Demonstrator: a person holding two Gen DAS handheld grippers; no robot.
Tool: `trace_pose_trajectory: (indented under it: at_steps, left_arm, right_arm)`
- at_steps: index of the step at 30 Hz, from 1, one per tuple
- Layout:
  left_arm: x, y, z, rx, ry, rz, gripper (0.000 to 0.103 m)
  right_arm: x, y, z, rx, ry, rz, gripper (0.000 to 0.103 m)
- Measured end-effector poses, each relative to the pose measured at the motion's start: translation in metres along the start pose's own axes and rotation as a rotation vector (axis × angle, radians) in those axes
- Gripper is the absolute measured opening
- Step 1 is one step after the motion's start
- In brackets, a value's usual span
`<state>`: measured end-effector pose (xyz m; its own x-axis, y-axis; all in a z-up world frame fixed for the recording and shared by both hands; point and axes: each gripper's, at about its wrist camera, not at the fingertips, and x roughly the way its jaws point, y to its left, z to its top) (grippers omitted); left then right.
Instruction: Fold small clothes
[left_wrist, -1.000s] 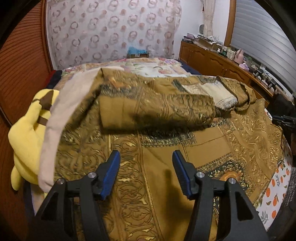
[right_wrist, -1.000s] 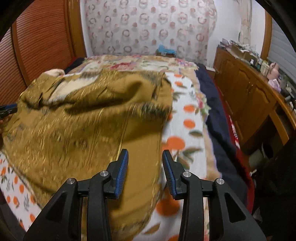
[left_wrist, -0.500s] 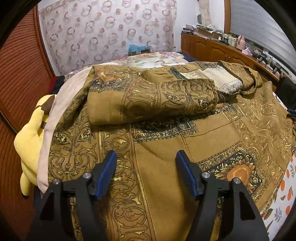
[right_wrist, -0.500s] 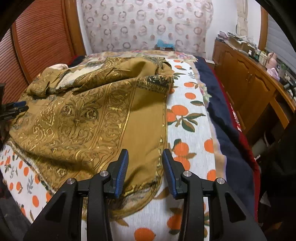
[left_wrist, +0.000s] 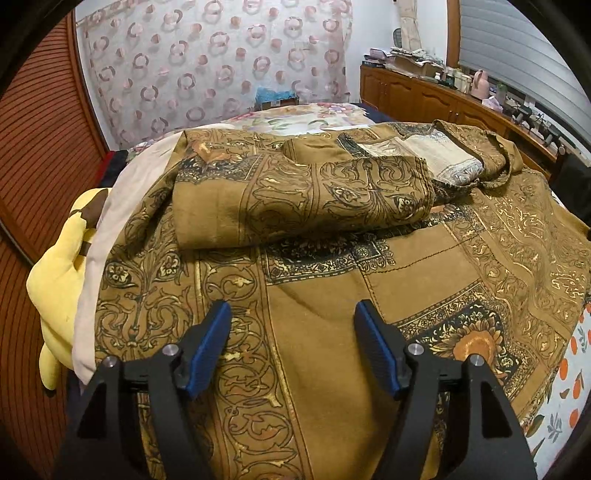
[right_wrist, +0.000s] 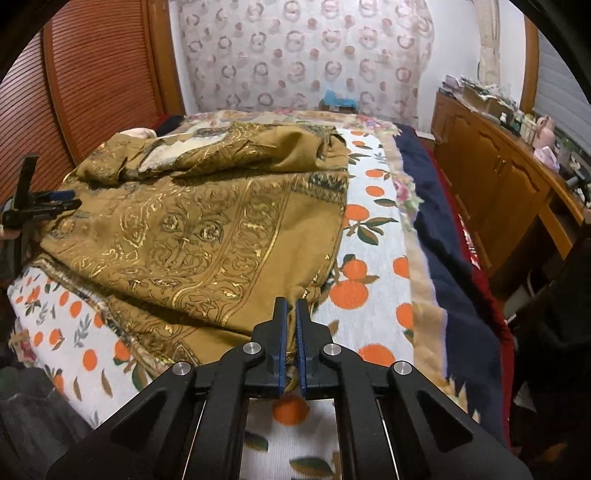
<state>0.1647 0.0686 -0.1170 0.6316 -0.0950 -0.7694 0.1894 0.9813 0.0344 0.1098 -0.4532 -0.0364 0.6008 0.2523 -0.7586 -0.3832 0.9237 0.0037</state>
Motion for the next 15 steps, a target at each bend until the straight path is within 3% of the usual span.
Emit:
trace_pose_trajectory:
  at_steps: [9, 11, 15]
  left_arm:
    - [0.0, 0.0, 0.0, 0.005, -0.003, 0.006, 0.07]
    - [-0.001, 0.001, 0.0, 0.007, -0.005, 0.007, 0.07]
    - [-0.008, 0.003, 0.003, -0.007, -0.018, -0.016, 0.07]
  right_arm:
    - [0.0, 0.003, 0.03, -0.003, -0.066, -0.02, 0.013]
    - [0.003, 0.005, 0.042, -0.019, -0.077, -0.031, 0.022]
    - [0.011, 0.011, 0.063, -0.055, -0.095, -0.021, 0.031]
